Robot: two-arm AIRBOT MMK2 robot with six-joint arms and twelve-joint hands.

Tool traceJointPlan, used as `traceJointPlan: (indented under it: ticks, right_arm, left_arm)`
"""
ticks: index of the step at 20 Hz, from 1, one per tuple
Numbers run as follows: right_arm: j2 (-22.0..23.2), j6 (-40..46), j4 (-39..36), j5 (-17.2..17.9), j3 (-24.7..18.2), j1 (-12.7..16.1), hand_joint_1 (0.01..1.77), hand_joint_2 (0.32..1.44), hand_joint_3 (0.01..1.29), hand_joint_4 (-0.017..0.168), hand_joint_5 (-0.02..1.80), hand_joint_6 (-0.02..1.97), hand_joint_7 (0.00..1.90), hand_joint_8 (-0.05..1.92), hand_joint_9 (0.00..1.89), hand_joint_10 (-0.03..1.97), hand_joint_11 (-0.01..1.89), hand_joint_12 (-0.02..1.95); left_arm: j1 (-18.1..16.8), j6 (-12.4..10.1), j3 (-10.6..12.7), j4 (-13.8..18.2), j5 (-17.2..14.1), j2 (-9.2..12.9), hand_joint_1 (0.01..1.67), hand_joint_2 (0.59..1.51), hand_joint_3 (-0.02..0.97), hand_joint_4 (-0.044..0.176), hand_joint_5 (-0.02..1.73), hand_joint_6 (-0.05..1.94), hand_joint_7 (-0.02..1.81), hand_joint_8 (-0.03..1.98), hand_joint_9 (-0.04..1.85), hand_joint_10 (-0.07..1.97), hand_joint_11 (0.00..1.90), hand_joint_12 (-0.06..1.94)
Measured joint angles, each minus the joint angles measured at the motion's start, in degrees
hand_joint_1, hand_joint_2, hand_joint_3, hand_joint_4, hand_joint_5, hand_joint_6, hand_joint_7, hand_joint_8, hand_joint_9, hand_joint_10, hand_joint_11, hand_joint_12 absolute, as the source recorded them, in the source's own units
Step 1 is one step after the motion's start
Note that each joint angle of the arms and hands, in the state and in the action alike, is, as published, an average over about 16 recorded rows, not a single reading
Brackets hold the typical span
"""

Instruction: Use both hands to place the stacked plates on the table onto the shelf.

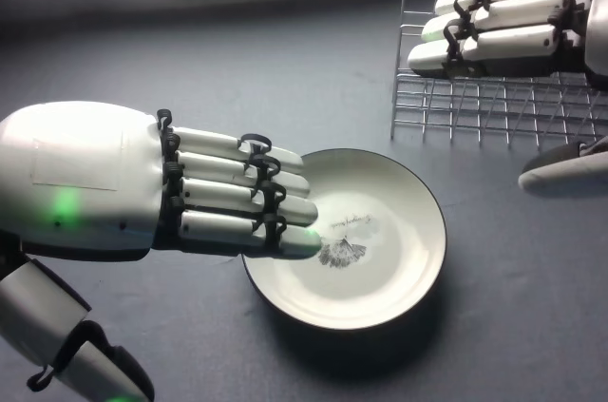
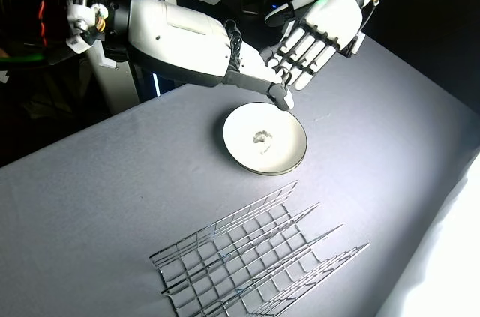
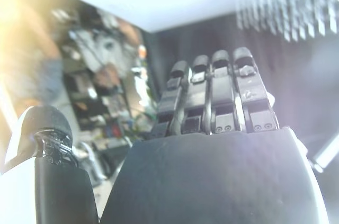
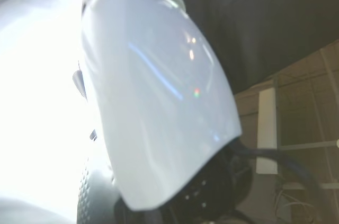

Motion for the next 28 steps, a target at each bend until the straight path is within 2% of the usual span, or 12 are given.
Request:
traceJointPlan:
  ticks: [3, 6, 13, 22, 28]
  right_arm:
    - [0.03, -0.03, -0.26, -0.07, 0.19, -0.20, 0.15, 1.23, 0.01, 0.002, 0.22, 0.01, 0.24, 0.00, 0.22, 0.01, 0.02, 0.56]
    - [0.14, -0.05, -0.45, -0.11, 0.28, -0.47, 0.13, 1.24, 0.01, 0.002, 0.21, 0.01, 0.23, 0.00, 0.21, 0.01, 0.02, 0.54]
    - [0.49, -0.10, -0.61, -0.31, 0.36, -1.37, 0.12, 1.24, 0.01, 0.002, 0.22, 0.01, 0.24, 0.00, 0.22, 0.01, 0.02, 0.56]
    - [0.87, -0.11, -0.60, -0.64, 0.39, -2.18, 0.12, 1.24, 0.01, 0.002, 0.25, 0.01, 0.27, 0.00, 0.25, 0.01, 0.02, 0.68]
    - [0.91, -0.11, -0.61, -0.86, 0.40, -2.31, 0.12, 1.24, 0.01, 0.002, 0.26, 0.01, 0.28, 0.00, 0.27, 0.01, 0.02, 0.70]
  left_arm:
    - [-0.05, -0.21, 0.67, 2.78, -0.07, -0.58, 0.02, 1.021, 0.020, -0.002, 0.02, -0.01, 0.02, 0.00, 0.01, -0.01, 0.01, 0.00]
    - [-0.12, 0.72, 1.39, 5.34, -0.33, -1.27, 0.02, 1.021, 0.020, -0.001, 0.02, -0.01, 0.02, -0.01, 0.01, -0.01, 0.01, 0.00]
    - [0.95, 4.57, 3.99, 9.20, 0.16, -4.08, 0.02, 1.021, 0.020, 0.002, 0.02, -0.01, 0.02, -0.01, 0.01, -0.01, 0.01, 0.00]
    - [3.70, 8.25, 8.33, 11.48, 1.94, -8.99, 0.02, 1.032, 0.020, 0.005, 0.02, -0.01, 0.02, -0.01, 0.01, -0.01, 0.01, 0.00]
    - [5.11, 8.63, 10.83, 12.16, 3.61, -11.53, 0.02, 1.043, 0.021, 0.003, 0.01, -0.01, 0.01, 0.00, 0.01, -0.01, 0.01, 0.00]
